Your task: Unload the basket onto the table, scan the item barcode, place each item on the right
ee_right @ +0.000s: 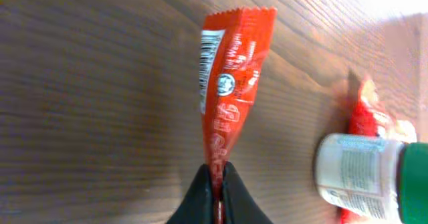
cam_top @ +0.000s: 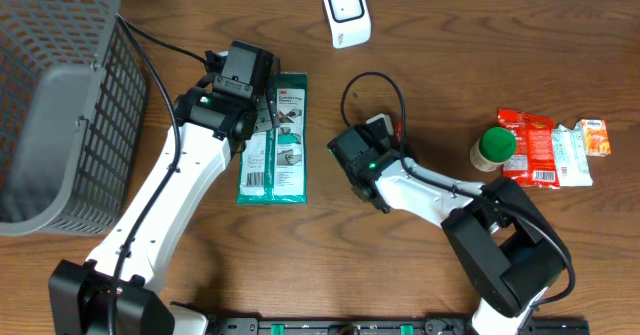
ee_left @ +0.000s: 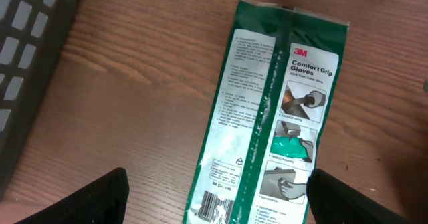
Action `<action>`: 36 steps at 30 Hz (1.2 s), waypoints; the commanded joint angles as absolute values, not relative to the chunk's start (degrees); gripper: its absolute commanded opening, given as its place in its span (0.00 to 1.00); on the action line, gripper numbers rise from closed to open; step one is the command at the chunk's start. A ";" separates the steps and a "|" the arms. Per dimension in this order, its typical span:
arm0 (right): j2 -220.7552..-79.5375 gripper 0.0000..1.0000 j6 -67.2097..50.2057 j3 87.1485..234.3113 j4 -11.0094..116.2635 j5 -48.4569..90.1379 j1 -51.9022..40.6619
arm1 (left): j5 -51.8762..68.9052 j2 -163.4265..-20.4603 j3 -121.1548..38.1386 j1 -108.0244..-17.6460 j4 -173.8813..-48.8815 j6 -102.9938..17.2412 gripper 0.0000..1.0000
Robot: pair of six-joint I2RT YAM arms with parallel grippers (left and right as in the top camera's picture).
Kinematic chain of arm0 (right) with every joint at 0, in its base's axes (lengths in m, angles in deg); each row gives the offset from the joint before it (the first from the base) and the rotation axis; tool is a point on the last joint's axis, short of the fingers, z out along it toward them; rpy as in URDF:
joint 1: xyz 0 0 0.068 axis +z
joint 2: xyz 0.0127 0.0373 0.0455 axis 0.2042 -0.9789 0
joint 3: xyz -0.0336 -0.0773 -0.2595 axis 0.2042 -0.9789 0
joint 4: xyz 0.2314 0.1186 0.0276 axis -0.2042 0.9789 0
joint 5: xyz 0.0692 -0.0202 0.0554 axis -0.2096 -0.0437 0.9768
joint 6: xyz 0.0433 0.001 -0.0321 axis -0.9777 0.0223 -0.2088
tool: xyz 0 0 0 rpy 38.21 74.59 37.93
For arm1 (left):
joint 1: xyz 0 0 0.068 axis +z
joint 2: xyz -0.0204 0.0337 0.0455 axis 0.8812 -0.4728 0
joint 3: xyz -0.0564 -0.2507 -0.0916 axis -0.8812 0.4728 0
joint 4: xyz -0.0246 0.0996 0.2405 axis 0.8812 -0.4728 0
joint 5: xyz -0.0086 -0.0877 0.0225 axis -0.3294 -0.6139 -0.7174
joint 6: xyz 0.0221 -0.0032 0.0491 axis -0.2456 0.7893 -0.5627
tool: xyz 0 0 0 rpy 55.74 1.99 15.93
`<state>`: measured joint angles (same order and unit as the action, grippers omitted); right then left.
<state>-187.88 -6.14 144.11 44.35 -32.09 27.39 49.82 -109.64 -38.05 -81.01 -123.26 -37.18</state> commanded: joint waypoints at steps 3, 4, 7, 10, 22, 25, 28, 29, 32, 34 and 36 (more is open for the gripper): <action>-188.14 0.09 -8.81 144.54 43.17 -25.73 28.33 | 50.74 -109.02 -37.97 -80.73 -123.41 -37.51 0.85; -188.14 0.09 -9.70 144.54 43.17 -24.79 28.33 | 50.74 -109.02 -37.97 -80.73 -123.41 -37.51 0.85; -188.14 0.11 -10.49 144.54 43.15 -23.15 28.36 | 50.76 -109.02 -37.97 -80.73 -123.41 -37.51 0.85; -188.14 0.13 -10.47 144.54 42.91 -21.81 28.36 | 50.76 -109.02 -37.97 -80.73 -123.41 -37.51 0.85; -185.06 0.23 -11.19 146.29 42.12 -13.62 28.16 | 50.76 -109.02 -37.97 -80.73 -123.41 -37.53 0.85; -181.28 0.24 -11.04 148.22 43.87 -11.67 27.42 | 50.74 -109.02 -37.97 -80.73 -123.41 -37.51 0.85; -177.13 0.19 -11.08 149.79 46.82 -9.07 25.32 | 50.76 -109.02 -37.97 -80.73 -123.41 -37.51 0.85; -175.93 0.14 -11.10 149.92 47.68 -7.52 24.40 | 50.76 -109.02 -37.97 -80.73 -123.41 -37.51 0.85; -173.02 0.02 -12.68 149.92 51.11 -2.01 20.68 | 50.74 -109.02 -37.97 -80.73 -123.41 -37.51 0.85; -172.58 0.01 -14.03 149.92 53.93 1.99 17.78 | 50.74 -109.02 -37.97 -80.73 -123.41 -37.51 0.85; -173.13 0.01 -14.32 149.66 56.44 6.88 14.72 | 50.76 -109.02 -37.97 -80.73 -123.41 -37.51 0.85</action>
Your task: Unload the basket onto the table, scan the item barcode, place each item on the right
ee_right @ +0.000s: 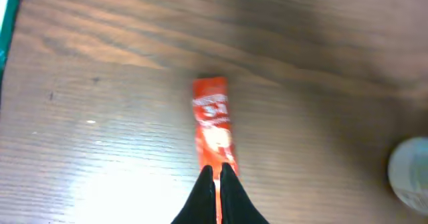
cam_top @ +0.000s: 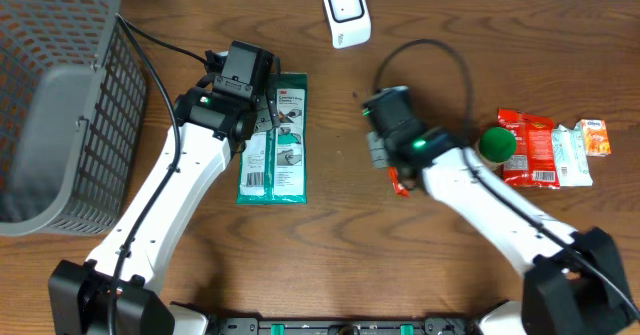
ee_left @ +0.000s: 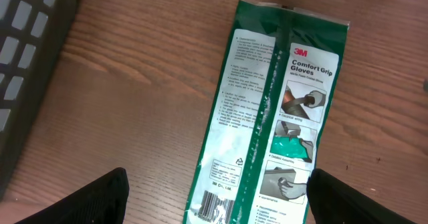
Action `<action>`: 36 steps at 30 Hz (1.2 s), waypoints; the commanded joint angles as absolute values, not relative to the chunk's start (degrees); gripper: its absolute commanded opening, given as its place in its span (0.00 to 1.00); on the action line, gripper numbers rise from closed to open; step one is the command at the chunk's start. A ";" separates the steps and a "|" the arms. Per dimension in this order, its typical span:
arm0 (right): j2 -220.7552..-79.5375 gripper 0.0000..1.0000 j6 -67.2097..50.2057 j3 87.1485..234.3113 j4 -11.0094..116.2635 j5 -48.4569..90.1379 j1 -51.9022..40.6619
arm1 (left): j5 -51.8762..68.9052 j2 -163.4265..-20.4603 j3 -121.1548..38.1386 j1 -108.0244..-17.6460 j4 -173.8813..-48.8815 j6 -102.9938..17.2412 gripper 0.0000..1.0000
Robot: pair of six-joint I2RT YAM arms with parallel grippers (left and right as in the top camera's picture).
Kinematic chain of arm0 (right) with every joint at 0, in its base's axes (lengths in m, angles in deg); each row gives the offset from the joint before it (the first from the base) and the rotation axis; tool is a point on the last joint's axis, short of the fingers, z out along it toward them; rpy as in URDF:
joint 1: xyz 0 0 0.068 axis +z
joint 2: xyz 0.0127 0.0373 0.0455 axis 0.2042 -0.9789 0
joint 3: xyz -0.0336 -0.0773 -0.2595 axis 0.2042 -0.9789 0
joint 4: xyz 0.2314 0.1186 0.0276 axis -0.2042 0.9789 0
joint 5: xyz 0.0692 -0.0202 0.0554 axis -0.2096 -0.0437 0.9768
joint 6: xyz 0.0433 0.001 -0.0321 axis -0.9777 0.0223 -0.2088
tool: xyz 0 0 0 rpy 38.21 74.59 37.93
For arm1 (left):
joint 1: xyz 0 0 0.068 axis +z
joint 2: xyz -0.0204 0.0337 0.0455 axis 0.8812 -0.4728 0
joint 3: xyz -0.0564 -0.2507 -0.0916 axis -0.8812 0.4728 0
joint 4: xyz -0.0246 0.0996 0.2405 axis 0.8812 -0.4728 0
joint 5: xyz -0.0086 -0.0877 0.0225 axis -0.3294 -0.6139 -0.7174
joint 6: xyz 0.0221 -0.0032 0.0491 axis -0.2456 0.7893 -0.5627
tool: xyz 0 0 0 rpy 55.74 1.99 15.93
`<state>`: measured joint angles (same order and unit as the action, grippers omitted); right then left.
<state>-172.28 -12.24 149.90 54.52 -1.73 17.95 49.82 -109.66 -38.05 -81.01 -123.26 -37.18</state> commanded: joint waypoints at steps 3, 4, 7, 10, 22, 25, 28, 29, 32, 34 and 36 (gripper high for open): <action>-174.55 0.01 -14.32 148.85 58.34 11.37 12.34 | 50.76 -109.02 -37.97 -80.73 -123.41 -37.51 0.85; -175.27 0.01 -14.29 148.48 58.67 12.13 11.88 | 50.76 -109.02 -37.97 -80.73 -123.41 -37.53 0.85; -177.50 0.01 -14.32 147.01 58.36 12.31 11.96 | 50.74 -109.02 -37.97 -80.73 -123.41 -37.51 0.85; -179.86 0.01 -14.32 145.83 58.45 12.50 13.12 | 50.76 -109.02 -37.97 -80.73 -123.41 -37.51 0.85; -183.34 0.01 -12.68 145.86 58.63 15.08 15.61 | 50.74 -109.02 -37.97 -80.73 -123.44 -37.51 0.85; -180.76 0.01 -8.46 149.09 59.00 18.88 14.63 | 50.76 -109.02 -37.97 -80.73 -123.41 -37.51 0.85; -178.53 0.01 -8.28 151.91 59.33 19.54 13.65 | 50.76 -109.02 -37.97 -80.73 -123.41 -37.53 0.85; -177.72 0.02 -8.28 152.92 59.24 19.52 13.19 | 50.74 -109.02 -37.97 -80.73 -123.41 -37.51 0.85; -176.80 0.02 -8.26 154.38 57.67 18.93 11.88 | 50.74 -109.02 -37.97 -80.73 -123.41 -37.53 0.85; -177.00 0.03 -8.39 154.29 55.50 17.27 11.33 | 50.76 -109.02 -37.97 -80.73 -123.41 -37.51 0.85; -177.57 0.03 -9.14 154.10 54.17 14.05 11.09 | 50.74 -109.02 -37.97 -80.73 -123.41 -37.51 0.85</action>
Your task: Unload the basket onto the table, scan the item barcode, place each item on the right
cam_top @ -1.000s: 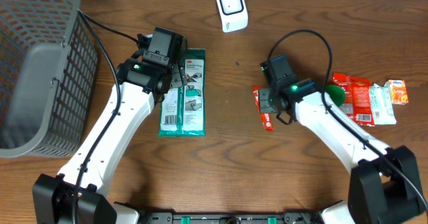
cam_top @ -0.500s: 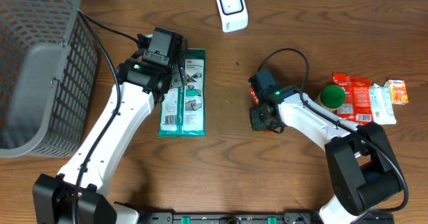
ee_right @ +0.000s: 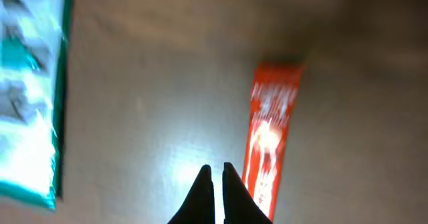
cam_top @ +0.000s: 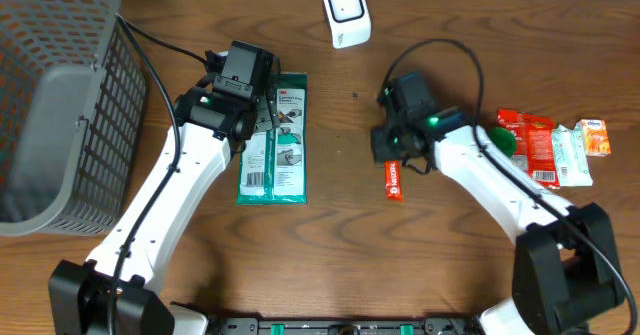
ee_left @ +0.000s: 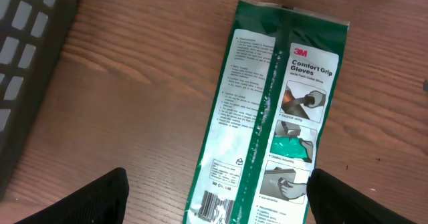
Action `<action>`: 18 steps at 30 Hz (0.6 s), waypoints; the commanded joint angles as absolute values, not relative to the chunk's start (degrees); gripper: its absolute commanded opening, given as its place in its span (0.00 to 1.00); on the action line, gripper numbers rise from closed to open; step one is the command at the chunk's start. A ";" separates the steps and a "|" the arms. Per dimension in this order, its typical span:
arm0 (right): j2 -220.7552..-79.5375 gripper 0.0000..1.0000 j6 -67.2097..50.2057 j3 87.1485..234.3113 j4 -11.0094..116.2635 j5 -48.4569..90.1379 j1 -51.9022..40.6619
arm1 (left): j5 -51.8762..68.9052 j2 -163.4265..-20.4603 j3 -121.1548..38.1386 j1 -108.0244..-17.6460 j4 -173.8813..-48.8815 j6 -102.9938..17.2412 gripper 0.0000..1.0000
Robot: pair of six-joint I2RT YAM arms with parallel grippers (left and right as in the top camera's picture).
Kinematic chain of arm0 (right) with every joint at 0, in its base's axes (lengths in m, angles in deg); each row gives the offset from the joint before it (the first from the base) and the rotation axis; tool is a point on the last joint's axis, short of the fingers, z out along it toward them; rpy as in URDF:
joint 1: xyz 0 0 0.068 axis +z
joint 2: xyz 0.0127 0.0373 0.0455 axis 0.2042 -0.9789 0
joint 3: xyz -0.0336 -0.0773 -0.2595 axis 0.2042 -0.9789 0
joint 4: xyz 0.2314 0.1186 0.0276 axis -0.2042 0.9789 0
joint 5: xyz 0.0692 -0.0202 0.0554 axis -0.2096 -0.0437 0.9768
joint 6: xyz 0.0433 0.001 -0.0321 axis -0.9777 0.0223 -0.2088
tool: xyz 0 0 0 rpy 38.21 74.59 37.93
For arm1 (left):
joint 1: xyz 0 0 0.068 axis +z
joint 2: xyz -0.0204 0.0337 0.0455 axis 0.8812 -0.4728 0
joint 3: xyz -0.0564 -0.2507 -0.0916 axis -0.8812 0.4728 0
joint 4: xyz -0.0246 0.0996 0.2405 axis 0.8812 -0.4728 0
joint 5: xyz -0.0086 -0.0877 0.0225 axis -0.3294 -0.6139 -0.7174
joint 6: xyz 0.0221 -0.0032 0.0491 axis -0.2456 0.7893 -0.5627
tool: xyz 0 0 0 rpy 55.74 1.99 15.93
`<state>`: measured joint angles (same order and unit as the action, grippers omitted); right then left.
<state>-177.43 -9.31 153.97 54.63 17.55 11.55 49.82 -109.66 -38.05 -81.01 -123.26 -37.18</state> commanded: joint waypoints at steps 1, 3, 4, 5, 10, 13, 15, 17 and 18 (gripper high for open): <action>-178.02 0.03 -9.75 153.94 53.47 11.89 11.07 | 50.76 -109.02 -37.97 -80.73 -123.41 -37.51 0.85; -179.10 0.03 -10.69 153.59 51.79 9.29 11.09 | 50.76 -109.02 -37.97 -80.73 -123.41 -37.51 0.85; -179.71 0.03 -10.69 153.48 50.98 9.20 11.09 | 50.76 -109.02 -37.97 -80.73 -123.41 -37.51 0.85; -180.60 0.03 -10.69 153.44 50.21 9.20 11.09 | 50.74 -109.02 -37.97 -80.73 -123.41 -37.51 0.85; -185.89 0.05 -10.71 153.44 47.63 9.20 11.09 | 50.76 -109.02 -37.97 -80.73 -123.41 -37.51 0.85; -189.39 0.05 -10.69 153.44 45.23 9.22 11.09 | 50.76 -109.02 -37.97 -80.73 -123.41 -37.53 0.85; -190.48 0.06 -10.60 153.44 43.57 9.22 11.09 | 50.76 -109.02 -37.97 -80.73 -123.41 -37.53 0.85; -190.51 0.08 -9.16 153.53 42.37 9.29 11.07 | 50.74 -109.02 -37.97 -80.73 -123.41 -37.51 0.85; -189.89 0.08 -8.52 153.79 42.30 9.27 11.07 | 50.74 -109.02 -37.97 -80.73 -123.41 -37.51 0.85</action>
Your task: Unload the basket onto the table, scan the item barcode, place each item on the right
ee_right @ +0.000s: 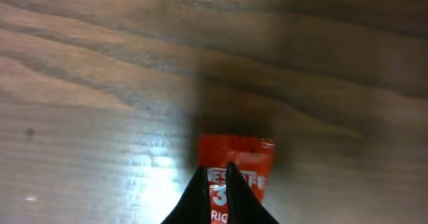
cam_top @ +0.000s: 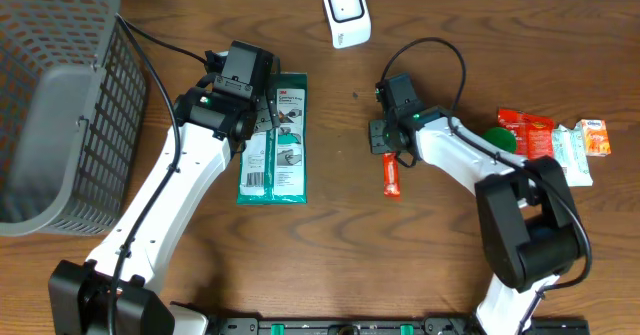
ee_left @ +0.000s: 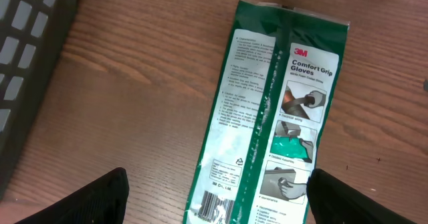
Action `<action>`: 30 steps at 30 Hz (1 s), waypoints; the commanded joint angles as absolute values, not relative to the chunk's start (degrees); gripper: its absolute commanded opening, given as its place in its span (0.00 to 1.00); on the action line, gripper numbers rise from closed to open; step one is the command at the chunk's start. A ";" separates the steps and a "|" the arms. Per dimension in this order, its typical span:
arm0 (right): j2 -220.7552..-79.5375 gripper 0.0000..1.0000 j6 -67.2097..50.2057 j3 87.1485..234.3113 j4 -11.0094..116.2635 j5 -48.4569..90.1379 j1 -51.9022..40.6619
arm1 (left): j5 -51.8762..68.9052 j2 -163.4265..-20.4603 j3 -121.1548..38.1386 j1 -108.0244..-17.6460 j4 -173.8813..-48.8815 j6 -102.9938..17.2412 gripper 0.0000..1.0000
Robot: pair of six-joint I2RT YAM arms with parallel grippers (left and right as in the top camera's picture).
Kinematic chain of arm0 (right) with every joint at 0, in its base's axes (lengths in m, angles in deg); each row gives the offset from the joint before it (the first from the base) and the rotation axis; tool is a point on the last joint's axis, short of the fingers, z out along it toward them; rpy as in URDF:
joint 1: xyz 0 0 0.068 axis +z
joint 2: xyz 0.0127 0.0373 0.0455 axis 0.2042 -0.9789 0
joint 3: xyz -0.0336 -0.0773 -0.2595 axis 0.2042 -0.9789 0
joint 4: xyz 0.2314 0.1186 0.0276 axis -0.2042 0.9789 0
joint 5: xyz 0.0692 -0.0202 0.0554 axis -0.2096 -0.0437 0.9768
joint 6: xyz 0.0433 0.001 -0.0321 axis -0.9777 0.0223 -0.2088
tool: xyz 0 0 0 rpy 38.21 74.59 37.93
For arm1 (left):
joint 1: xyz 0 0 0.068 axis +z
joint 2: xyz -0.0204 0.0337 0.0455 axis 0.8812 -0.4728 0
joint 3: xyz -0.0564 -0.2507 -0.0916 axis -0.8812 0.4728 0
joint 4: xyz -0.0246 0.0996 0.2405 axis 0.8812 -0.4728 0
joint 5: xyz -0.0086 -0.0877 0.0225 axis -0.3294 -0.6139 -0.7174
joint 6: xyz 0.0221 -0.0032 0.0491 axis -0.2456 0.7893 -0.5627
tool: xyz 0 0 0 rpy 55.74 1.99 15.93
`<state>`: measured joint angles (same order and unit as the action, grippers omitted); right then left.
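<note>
A red sachet (cam_top: 391, 178) lies flat on the table, right of centre. My right gripper (cam_top: 388, 151) hangs just over its far end. In the right wrist view the fingers (ee_right: 200, 184) stand a narrow gap apart, and the sachet (ee_right: 251, 158) and its white print show through that gap. A white barcode scanner (cam_top: 345, 13) stands at the back edge. My left gripper (cam_top: 264, 123) hovers wide open over a green glove packet (cam_top: 276, 145), whose barcode (ee_left: 212, 207) faces up between the fingers of my left gripper (ee_left: 214, 210).
A grey mesh basket (cam_top: 60, 95) fills the far left, and its wall (ee_left: 27, 43) shows in the left wrist view. At the right sit a green-capped bottle (cam_top: 497, 140), a red snack packet (cam_top: 533, 147) and small cartons (cam_top: 596, 136). A black cable loops behind the right arm.
My right gripper has moved from beside the sachet to right over its far end, and the arm has drawn in towards the table's middle. The sachet, the left arm and the glove packet have not moved.
My right gripper was shut on the red sachet, left of the bottle. Then it was further back over the table, with the sachet hanging from it. Then the sachet lay on the table beside the fingers, let go. Now the fingers are over its end. The left arm stayed still.
</note>
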<state>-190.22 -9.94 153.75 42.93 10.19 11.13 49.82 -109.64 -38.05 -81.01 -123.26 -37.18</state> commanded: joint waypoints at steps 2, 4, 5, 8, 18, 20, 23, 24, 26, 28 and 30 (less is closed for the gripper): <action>-188.32 0.11 -7.39 154.56 42.78 9.51 11.07 | 50.74 -109.02 -37.97 -80.73 -123.41 -37.51 0.85; -185.65 0.12 -6.47 155.30 44.24 10.45 11.09 | 50.76 -109.02 -37.97 -80.73 -123.41 -37.51 0.85; -183.69 0.12 -6.29 155.58 45.62 11.28 11.13 | 50.74 -109.02 -37.97 -80.73 -123.41 -37.51 0.85; -177.76 0.13 -6.36 155.65 50.63 13.81 11.13 | 50.76 -109.02 -37.97 -80.73 -123.41 -37.51 0.85; -169.26 0.01 -15.85 154.18 71.85 14.82 12.79 | 50.74 -109.02 -37.97 -80.73 -123.41 -37.51 0.85; -169.65 0.01 -15.82 152.72 71.37 14.84 13.95 | 50.76 -109.02 -37.97 -80.73 -123.41 -37.51 0.85; -170.81 0.01 -15.82 149.94 68.00 14.82 16.01 | 50.76 -109.02 -37.97 -80.73 -123.41 -37.51 0.85; -171.45 0.01 -15.82 148.83 66.45 14.80 16.88 | 50.76 -109.02 -37.97 -80.73 -123.41 -37.51 0.85; -172.89 0.01 -15.85 147.15 64.16 14.80 18.43 | 50.76 -109.02 -37.97 -80.73 -123.41 -37.51 0.85; -175.73 0.01 -17.49 145.97 62.95 14.08 20.44 | 50.76 -109.02 -37.97 -80.73 -123.41 -37.51 0.85; -178.16 0.01 -17.97 145.97 62.80 12.96 21.52 | 50.76 -109.02 -37.97 -80.73 -123.41 -37.51 0.85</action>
<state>-174.37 -15.56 146.80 63.30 14.51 19.37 49.82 -109.64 -38.05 -81.01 -123.26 -37.18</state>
